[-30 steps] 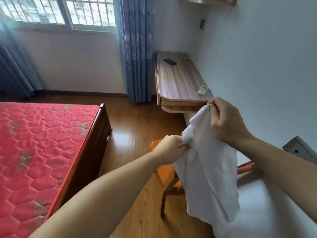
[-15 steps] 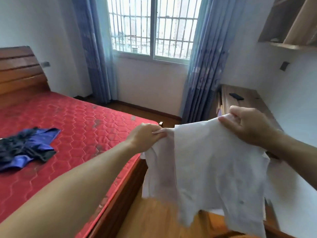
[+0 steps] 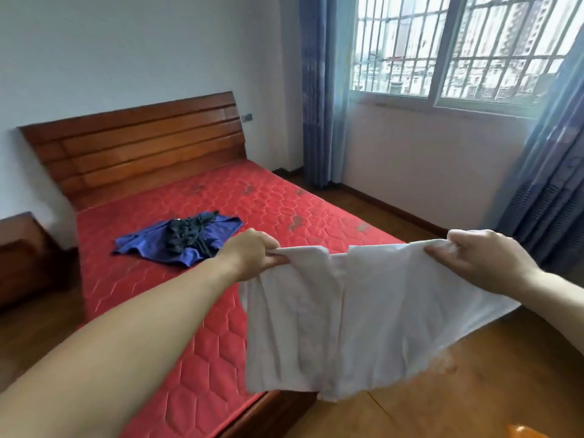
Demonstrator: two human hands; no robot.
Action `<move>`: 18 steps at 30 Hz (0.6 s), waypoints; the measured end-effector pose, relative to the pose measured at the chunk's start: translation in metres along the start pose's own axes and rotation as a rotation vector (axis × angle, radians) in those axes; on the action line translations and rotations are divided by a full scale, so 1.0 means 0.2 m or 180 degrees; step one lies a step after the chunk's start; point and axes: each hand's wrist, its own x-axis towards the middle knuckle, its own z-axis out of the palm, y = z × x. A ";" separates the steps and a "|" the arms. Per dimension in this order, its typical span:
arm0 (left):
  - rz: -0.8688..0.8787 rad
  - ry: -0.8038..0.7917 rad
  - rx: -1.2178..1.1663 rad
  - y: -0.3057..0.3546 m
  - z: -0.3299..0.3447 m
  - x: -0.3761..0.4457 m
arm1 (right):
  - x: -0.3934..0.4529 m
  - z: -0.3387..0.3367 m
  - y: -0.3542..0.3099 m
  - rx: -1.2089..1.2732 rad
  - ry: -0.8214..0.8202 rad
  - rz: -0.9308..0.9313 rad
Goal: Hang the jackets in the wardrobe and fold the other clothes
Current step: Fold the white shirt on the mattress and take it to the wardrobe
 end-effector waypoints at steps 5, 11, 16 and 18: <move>-0.0856 0.0362 0.0302 -0.28 -0.10 0.03 | 0.35 0.17 -0.01 0.0242 -0.0232 0.0062; -0.1295 0.0953 -0.0395 -0.54 -0.08 0.30 | 0.83 0.44 -0.13 0.0178 -0.0453 -0.0391; -0.1259 0.1424 -0.1124 -0.73 -0.05 0.66 | 1.20 0.62 -0.18 -0.0335 -0.0702 -0.0420; -0.1291 0.1530 -0.1380 -0.80 -0.05 0.80 | 1.34 0.68 -0.23 -0.0386 -0.0730 -0.0251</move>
